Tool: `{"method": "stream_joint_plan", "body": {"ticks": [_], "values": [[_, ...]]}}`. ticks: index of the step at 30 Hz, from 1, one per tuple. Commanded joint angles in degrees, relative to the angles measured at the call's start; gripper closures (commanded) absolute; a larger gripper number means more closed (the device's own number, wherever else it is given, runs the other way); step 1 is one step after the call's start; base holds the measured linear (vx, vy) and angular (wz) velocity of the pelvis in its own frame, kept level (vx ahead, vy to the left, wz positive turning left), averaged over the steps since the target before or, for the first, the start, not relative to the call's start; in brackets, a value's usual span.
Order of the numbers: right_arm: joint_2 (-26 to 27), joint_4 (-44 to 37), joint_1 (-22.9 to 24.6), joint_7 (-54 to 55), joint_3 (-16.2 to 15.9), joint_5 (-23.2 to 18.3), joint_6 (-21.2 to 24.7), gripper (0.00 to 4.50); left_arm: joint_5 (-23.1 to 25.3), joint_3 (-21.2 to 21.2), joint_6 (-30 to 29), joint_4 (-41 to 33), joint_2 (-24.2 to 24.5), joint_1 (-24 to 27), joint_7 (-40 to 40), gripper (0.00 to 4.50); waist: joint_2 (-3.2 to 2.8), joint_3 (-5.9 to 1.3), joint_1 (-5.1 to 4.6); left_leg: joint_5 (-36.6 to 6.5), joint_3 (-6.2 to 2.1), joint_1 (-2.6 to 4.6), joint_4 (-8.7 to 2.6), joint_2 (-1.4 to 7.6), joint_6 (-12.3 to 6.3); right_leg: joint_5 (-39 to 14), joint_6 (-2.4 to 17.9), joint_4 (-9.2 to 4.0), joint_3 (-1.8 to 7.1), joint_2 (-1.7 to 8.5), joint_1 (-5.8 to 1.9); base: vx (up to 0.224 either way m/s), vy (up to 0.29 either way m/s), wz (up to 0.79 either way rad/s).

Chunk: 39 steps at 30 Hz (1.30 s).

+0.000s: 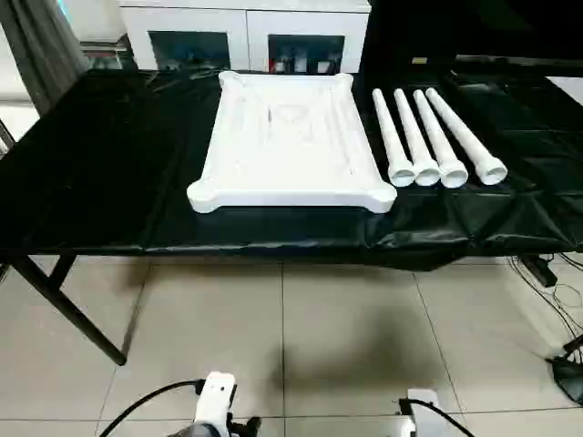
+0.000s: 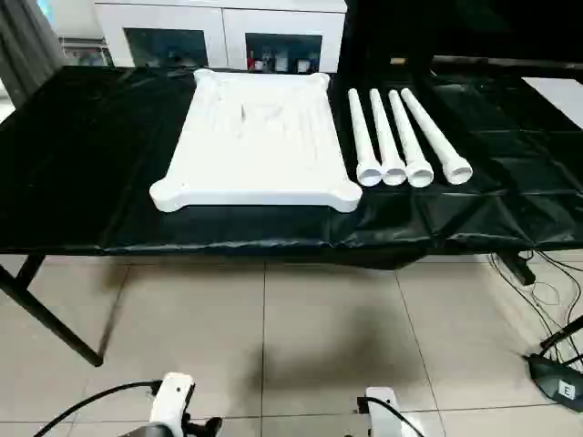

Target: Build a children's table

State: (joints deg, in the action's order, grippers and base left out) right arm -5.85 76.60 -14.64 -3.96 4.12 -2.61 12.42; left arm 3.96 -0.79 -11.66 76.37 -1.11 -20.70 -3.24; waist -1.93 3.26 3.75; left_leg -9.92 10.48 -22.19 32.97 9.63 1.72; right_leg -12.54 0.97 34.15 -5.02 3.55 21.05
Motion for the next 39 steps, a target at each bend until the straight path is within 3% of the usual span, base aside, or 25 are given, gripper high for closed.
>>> {"method": "stream_joint_plan", "body": {"ticks": [1,2,3,4,5,6,7,8,9,10,11,13,16,18,20,21,22,23,30,34,39], "values": [[2.25,0.94,-0.73,2.36,1.00,-0.40,0.23,0.19,0.33,0.61,-4.10,0.45,-3.62,-4.19,6.79,0.11,0.34,-2.35,-0.28,-26.52,-2.38,2.71,-4.67,5.08,2.96,-16.00,12.17,-5.79,4.31,7.31,-0.35,-0.073,0.021,0.02],[2.50,1.13,-0.33,3.30,1.12,-0.32,-0.02,0.19,-0.30,1.32,-4.59,0.65,-4.67,-5.41,7.64,0.11,0.46,-2.21,0.23,-21.55,-2.36,1.59,-4.39,4.78,0.81,-17.91,11.90,-6.20,4.24,8.19,-1.33,-0.073,0.021,0.02],[2.54,1.16,-0.26,3.46,1.15,-0.32,-0.05,0.19,-0.40,1.43,-4.66,0.68,-4.82,-5.60,7.77,0.11,0.22,-2.23,0.35,-19.94,-2.30,1.40,-4.27,4.73,-0.20,-18.53,11.53,-6.34,4.24,8.30,-1.32,0.000,0.000,0.00],[2.60,1.23,0.02,3.72,1.03,-0.14,-0.09,0.19,0.26,0.58,-1.81,-0.34,-0.83,1.18,5.35,0.11,0.27,-2.30,0.35,-19.01,-2.26,1.41,-4.23,4.83,-0.99,-18.78,11.28,-6.42,4.10,8.27,-1.41,0.038,0.021,-0.19],[2.62,1.25,0.13,3.73,1.02,-0.10,-0.16,0.19,0.61,0.16,-0.39,-0.84,1.02,4.30,4.30,0.11,1.00,-2.12,-0.62,-15.86,-2.56,-0.50,-4.78,4.16,-2.77,-19.97,9.16,-5.70,3.15,7.68,-2.66,0.038,0.021,-0.19],[2.63,1.26,0.24,3.71,1.01,-0.09,-0.23,0.19,0.85,-0.11,0.50,-1.15,2.12,6.20,3.70,0.11,0.77,-2.76,-0.87,-14.32,-2.77,-0.83,-4.72,4.00,-2.90,-19.38,7.97,-5.39,2.89,7.51,-3.27,0.064,-0.003,-0.40],[2.69,1.26,0.35,3.75,1.14,-0.20,-0.41,0.19,0.92,-0.19,0.89,-1.27,2.36,6.82,3.62,0.11,0.29,-3.70,-1.81,-10.65,-3.33,-1.45,-4.58,3.87,-3.31,-14.39,5.87,-4.53,2.56,7.12,-3.83,0.068,-0.038,-0.36],[2.74,1.29,0.41,3.79,1.29,-0.25,-0.55,0.19,0.94,-0.17,0.98,-1.21,2.23,6.79,3.78,0.11,-0.40,-3.93,-1.84,-10.24,-3.35,-0.51,-4.11,4.00,-4.37,-10.78,6.26,-4.72,2.53,6.76,-2.78,0.068,-0.038,-0.36],[2.81,1.53,0.32,3.88,1.67,-0.01,-0.68,0.19,1.03,-0.03,1.00,-0.67,2.01,6.44,4.18,0.11,-0.81,-4.64,-0.92,-10.96,-3.03,1.39,-3.73,4.70,-4.28,-8.63,8.02,-5.04,2.78,6.81,-1.68,0.062,-0.038,0.12],[2.88,1.81,0.20,4.14,1.96,0.50,-0.84,0.19,1.18,0.21,0.85,-0.02,1.73,6.01,4.79,0.11,-0.89,-4.92,-0.61,-9.27,-2.64,2.69,-3.06,5.06,-4.43,-3.07,10.59,-4.58,3.06,6.67,-0.75,0.046,-0.006,0.32],[3.01,2.09,0.07,4.38,2.26,1.07,-1.18,0.19,1.39,0.51,0.64,0.65,1.44,5.59,5.48,0.11,-0.05,-3.90,-0.18,-9.52,-1.57,1.54,-3.42,5.04,-5.37,3.15,14.95,-3.84,3.13,6.48,-1.05,0.046,-0.006,0.32],[3.15,2.12,0.07,4.39,2.42,1.12,-1.45,0.19,1.43,0.70,0.59,0.71,1.35,5.59,5.75,0.11,0.20,-3.98,0.08,-9.93,-1.66,0.94,-3.59,4.82,-6.03,0.98,14.62,-3.77,2.92,7.08,-1.77,0.000,0.000,0.00],[3.23,2.11,0.09,4.29,2.29,1.36,-1.72,0.19,0.95,0.93,0.67,-0.01,1.30,6.30,5.91,0.11,-0.01,-3.79,0.21,-12.21,-1.84,1.20,-3.84,5.18,-5.13,-3.97,13.88,-4.30,3.08,7.27,-1.63,0.000,0.000,0.00],[3.26,2.03,-0.19,3.01,1.46,2.15,-2.88,0.19,0.48,1.03,1.12,-0.49,1.41,7.16,5.87,0.11,0.42,-3.53,0.18,-14.59,-1.78,1.31,-4.16,5.24,-3.57,-7.42,12.89,-4.65,3.18,7.22,-1.56,0.000,0.000,0.00],[3.10,2.00,-0.43,2.40,1.21,2.42,-3.12,0.19,0.40,1.13,1.46,-0.51,1.41,7.38,5.89,0.11,0.42,-3.43,0.22,-16.03,-1.79,1.45,-4.25,5.15,-2.70,-10.20,11.93,-4.98,3.27,7.34,-1.44,0.000,0.000,0.00],[2.32,1.98,-0.83,1.21,1.32,2.94,-3.61,0.19,0.19,1.79,2.14,-0.40,1.23,7.57,6.34,0.11,1.05,-3.37,0.02,-16.56,-1.83,1.25,-4.37,5.07,-2.33,-11.75,11.22,-5.13,3.29,7.32,-1.59,0.000,0.000,0.00],[2.30,1.98,-0.84,1.17,1.33,2.95,-3.63,0.19,0.19,1.80,2.16,-0.39,1.22,7.58,6.35,0.11,0.85,-3.31,0.06,-16.92,-1.90,1.23,-4.39,5.03,-2.10,-12.56,10.97,-5.14,3.30,7.39,-1.59,0.000,0.000,0.00],[1.98,1.96,-0.98,0.74,1.38,3.20,-4.01,0.19,0.03,2.17,2.57,-0.37,1.06,7.69,6.61,0.11,1.21,-3.29,-0.03,-17.33,-1.93,1.38,-4.44,5.06,-1.80,-13.72,10.47,-5.31,3.40,7.42,-1.51,0.000,0.000,0.00],[2.40,1.85,-1.79,0.47,0.56,4.80,-5.92,0.19,-0.23,3.02,4.48,-0.76,0.83,8.46,6.87,0.11,1.79,-3.45,0.00,-14.71,-1.79,1.33,-4.33,5.17,-2.66,-8.67,11.64,-4.74,3.45,7.36,-1.54,0.000,0.000,0.00],[2.28,1.48,-3.49,-0.92,0.78,4.84,-8.83,0.19,-2.07,4.50,8.27,-2.19,1.33,8.72,4.81,0.11,1.65,-3.19,0.22,-14.73,-1.73,1.44,-4.32,5.19,-3.23,-8.91,11.99,-4.84,3.46,7.46,-1.40,0.000,0.000,0.00],[0.88,-0.03,-6.77,-7.47,-1.07,5.99,-11.37,0.19,0.58,1.63,12.24,-3.65,2.69,9.68,0.25,0.11,1.72,-3.12,0.21,-15.49,-1.71,1.54,-4.45,5.41,-2.84,-8.98,11.38,-4.71,3.60,7.23,-1.35,0.000,0.000,0.00]]}}
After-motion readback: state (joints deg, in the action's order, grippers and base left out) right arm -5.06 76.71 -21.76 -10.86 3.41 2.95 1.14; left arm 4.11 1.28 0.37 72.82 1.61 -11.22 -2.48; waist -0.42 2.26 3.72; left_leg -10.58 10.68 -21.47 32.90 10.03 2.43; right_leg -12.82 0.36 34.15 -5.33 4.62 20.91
